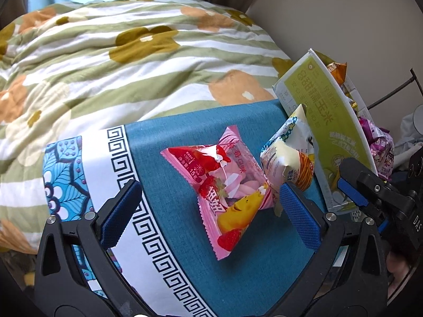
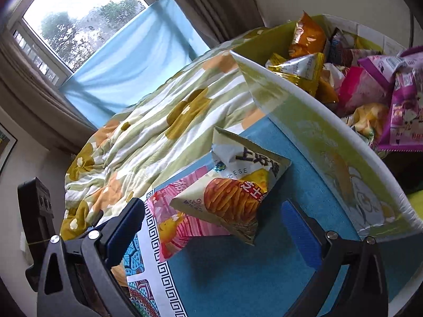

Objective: Organize snacks
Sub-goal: 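Grasp the pink strawberry bag with the left gripper while the right grasps the cheese stick bag, then lift both bags and carry them over the cardboard box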

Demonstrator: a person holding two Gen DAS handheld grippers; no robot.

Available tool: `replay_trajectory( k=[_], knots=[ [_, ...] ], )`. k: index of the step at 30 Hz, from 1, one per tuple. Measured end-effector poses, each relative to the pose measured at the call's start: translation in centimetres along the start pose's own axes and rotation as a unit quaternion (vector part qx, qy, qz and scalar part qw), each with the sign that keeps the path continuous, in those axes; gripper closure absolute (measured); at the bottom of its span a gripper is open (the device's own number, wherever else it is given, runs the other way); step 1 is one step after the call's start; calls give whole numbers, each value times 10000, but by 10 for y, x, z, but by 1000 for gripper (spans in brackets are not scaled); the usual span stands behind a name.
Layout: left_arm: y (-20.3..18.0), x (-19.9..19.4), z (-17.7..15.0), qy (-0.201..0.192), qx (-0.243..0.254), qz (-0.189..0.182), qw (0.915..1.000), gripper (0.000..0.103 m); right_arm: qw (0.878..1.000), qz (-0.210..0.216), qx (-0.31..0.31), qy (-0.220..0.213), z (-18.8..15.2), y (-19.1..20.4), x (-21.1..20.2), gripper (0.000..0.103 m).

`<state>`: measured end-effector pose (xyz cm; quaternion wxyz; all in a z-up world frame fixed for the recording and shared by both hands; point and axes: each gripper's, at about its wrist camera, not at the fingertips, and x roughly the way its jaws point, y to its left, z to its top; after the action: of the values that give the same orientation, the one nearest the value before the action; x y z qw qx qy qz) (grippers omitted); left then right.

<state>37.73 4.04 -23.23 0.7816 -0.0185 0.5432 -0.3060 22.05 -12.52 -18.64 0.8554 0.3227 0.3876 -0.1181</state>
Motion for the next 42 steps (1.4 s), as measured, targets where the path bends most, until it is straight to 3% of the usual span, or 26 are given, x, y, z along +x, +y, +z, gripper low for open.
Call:
replay_trajectory(
  k=[11, 16, 19, 24, 27, 32, 42],
  knots=[
    [3, 37, 6, 217, -134, -134, 9996, 0, 9960, -74, 877, 137, 3, -25, 42, 0],
    [1, 49, 4, 295, -179, -359, 9988, 0, 9938, -69, 1084, 238, 3, -39, 56, 1],
    [1, 53, 5, 278, -221, -409, 9985, 1, 9939, 96, 1039, 351, 3, -41, 60, 11],
    [3, 58, 4, 375, -367, -709, 9961, 15, 9942, 124, 975, 432, 3, -41, 64, 23],
    [2, 58, 2, 432, -392, -870, 9945, 31, 9948, 86, 903, 460, 2, -40, 64, 25],
    [-2, 54, 0, 468, -219, -769, 9957, 44, 9946, 64, 900, 514, 1, -37, 67, 27],
    [-1, 36, -8, 320, -75, -486, 9983, 47, 9950, 132, 789, 600, 0, -34, 65, 41]
  ],
)
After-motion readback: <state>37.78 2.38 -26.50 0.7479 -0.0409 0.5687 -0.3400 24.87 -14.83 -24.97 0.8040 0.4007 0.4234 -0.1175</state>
